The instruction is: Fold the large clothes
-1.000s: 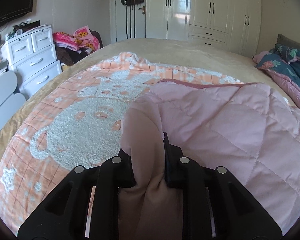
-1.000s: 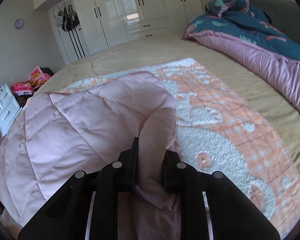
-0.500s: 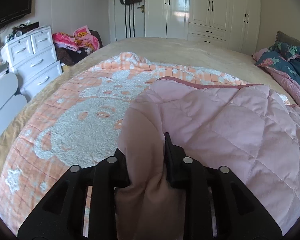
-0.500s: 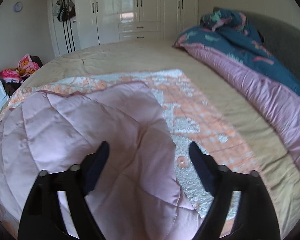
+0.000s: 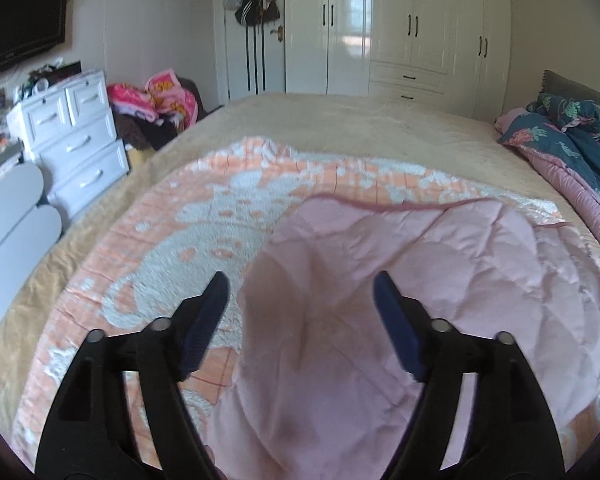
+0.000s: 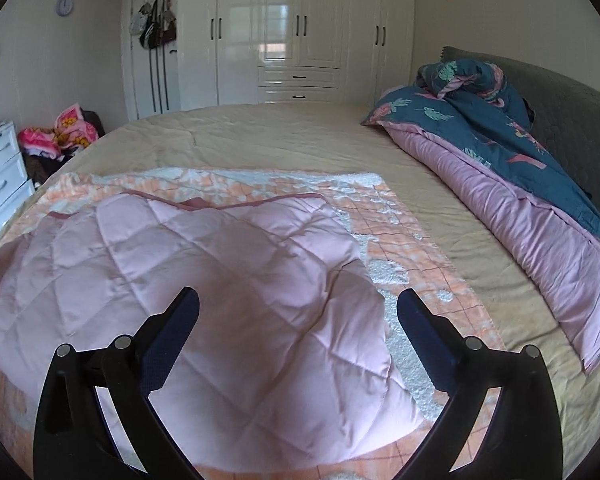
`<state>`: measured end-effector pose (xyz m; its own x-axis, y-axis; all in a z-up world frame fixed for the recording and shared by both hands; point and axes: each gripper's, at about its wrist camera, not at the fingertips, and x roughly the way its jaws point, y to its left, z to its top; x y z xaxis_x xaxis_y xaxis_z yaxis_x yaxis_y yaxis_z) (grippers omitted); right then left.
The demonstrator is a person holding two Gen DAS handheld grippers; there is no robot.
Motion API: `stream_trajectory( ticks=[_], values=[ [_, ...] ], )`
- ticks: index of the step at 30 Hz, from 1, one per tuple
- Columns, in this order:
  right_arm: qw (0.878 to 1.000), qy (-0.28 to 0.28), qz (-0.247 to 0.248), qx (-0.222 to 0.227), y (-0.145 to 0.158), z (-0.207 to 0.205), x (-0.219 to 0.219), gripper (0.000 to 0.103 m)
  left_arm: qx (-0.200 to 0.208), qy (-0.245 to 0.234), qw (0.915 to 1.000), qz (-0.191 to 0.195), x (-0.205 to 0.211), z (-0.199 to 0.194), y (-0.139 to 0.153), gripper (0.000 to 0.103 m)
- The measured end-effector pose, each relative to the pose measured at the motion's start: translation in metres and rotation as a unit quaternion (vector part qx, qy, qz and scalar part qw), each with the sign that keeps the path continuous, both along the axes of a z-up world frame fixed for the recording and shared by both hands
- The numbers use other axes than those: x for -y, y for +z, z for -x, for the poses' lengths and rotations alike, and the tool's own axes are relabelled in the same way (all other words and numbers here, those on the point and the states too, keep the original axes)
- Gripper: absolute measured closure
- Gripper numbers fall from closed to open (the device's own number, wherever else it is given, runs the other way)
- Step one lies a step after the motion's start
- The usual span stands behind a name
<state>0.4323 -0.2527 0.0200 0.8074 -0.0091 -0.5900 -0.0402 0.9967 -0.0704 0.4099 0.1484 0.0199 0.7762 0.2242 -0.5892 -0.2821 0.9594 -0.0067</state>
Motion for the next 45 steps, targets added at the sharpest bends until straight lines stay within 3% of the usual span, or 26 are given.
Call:
stream_trajectory(
  ticks=[5,11,16,24,33,45],
  values=[
    [0.999,0.004,0.025,0.021,0.016,0.023,-0.008,0.004,0.018,0.000,0.9998,-0.006,0.007,0.019,0.029,0.010],
    [0.999,0.010,0.014,0.037,0.033,0.052,-0.010,0.004,0.038,-0.008,0.9992,-0.014,0.023,0.042,0.052,0.009],
    [0.998,0.007,0.033,0.056,0.045,0.073,-0.012,0.004,0.045,-0.017,0.9988,-0.012,0.036,0.061,0.059,0.009],
    [0.996,0.006,0.052,0.078,0.055,0.104,-0.010,0.004,0.045,-0.017,0.9988,0.005,0.044,0.096,0.056,0.009],
    [0.995,0.007,0.061,0.073,0.046,0.122,-0.012,0.004,0.041,-0.019,0.9990,-0.004,0.049,0.125,0.051,0.009],
    [0.996,0.012,0.067,0.063,0.031,0.141,-0.016,0.004,0.003,-0.018,0.9997,0.017,0.046,0.145,0.020,0.009]
  ],
)
